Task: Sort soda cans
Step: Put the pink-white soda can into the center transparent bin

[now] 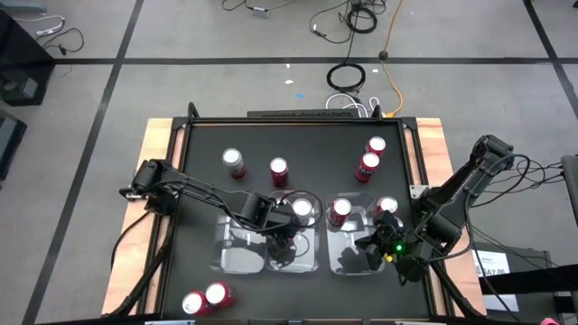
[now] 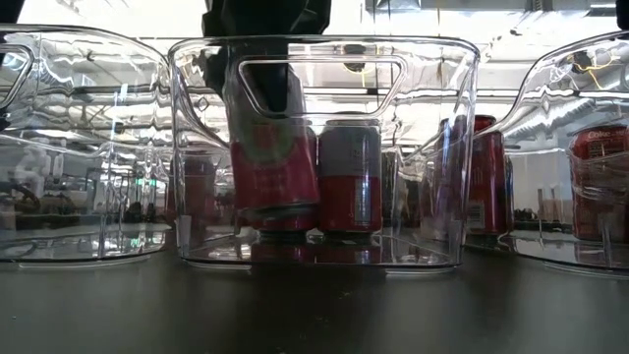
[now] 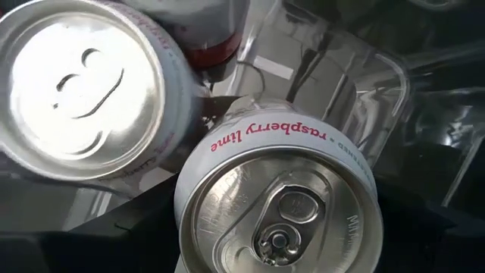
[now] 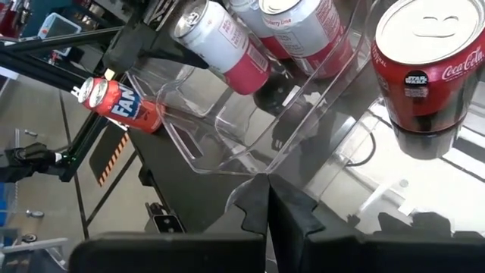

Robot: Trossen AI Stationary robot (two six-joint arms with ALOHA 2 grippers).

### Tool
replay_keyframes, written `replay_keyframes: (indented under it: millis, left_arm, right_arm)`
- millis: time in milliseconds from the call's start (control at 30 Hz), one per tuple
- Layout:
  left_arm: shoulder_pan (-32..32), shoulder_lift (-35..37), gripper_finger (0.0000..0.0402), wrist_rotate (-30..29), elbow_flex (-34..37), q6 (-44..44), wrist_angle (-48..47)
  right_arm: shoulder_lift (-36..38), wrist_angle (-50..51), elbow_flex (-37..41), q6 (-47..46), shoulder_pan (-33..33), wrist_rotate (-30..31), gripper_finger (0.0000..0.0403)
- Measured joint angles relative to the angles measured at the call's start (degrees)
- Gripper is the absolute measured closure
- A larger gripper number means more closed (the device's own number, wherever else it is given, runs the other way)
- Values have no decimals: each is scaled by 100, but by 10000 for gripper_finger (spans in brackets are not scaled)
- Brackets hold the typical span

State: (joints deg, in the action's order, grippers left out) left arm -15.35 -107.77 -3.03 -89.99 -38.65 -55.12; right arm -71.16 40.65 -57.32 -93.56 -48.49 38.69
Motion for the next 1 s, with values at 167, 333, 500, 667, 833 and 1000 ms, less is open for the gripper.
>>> replay_keyframes:
  millis: [167, 333, 500, 667, 833, 1000]
  left_arm:
    - [31, 0, 74, -2, 11, 9, 237]
    - [35, 0, 74, -4, 32, 17, 325]
    - [33, -1, 74, 0, 39, 28, 303]
    - [89, -59, 74, 0, 39, 37, 197]
    - [138, -173, 74, 138, 46, 13, 66]
    - [136, -203, 70, 130, 41, 14, 28]
  right_arm:
    - [0, -23, 0, 22, -8, -2, 403]
    - [0, -23, 0, -4, -122, 3, 403]
    - [-2, -28, 0, -21, -233, 8, 403]
    - [-11, -84, 0, -22, -264, 33, 403]
    - [-140, -147, 0, -22, -264, 31, 403]
    - [-362, -252, 0, -23, -264, -22, 403]
